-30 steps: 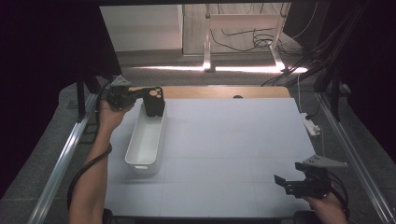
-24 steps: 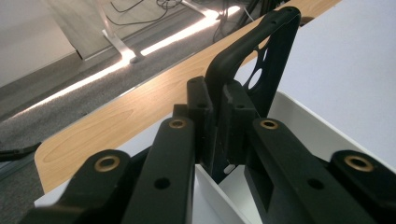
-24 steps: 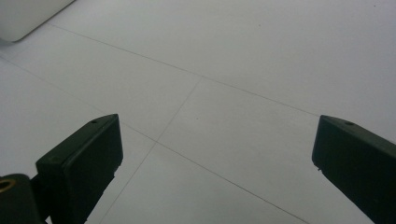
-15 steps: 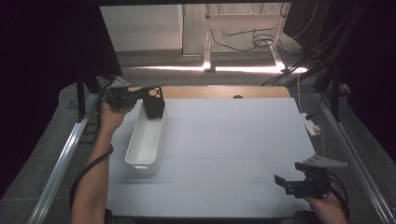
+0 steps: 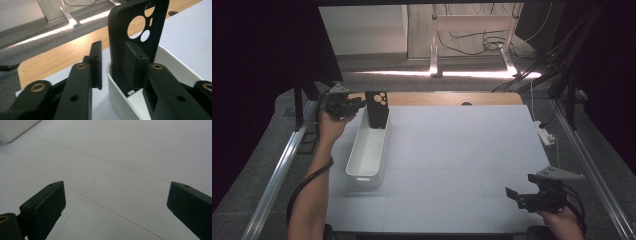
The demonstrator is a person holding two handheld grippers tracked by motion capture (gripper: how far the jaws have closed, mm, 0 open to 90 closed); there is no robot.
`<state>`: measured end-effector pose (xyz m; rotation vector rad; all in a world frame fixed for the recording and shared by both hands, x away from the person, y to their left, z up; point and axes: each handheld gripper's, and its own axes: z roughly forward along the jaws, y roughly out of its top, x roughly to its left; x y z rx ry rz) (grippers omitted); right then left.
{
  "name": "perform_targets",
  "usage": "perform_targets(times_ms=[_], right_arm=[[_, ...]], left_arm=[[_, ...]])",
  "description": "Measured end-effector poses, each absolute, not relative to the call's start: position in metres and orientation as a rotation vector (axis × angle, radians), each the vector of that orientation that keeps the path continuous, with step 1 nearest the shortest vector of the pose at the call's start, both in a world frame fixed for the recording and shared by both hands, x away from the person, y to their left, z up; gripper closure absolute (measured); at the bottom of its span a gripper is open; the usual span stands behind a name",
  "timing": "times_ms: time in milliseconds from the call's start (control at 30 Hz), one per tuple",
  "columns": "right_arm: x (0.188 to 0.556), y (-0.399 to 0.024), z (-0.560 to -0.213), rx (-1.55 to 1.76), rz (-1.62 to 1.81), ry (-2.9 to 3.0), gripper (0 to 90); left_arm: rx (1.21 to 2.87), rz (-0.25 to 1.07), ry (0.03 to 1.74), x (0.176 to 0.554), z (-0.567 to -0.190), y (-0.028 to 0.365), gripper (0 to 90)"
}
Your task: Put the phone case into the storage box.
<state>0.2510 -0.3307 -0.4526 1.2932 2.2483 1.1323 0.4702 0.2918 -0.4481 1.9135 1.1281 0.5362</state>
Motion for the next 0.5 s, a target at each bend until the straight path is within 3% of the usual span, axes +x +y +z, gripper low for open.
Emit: perform_targets(times_ms=[500], right_arm=[[0.2505, -0.3301, -0.4524, 1.291, 1.132, 2.248, 2.1]], left_arm=[[1.912, 0.462, 1.171, 0.4598, -0.4425, 0.2888, 50.3]])
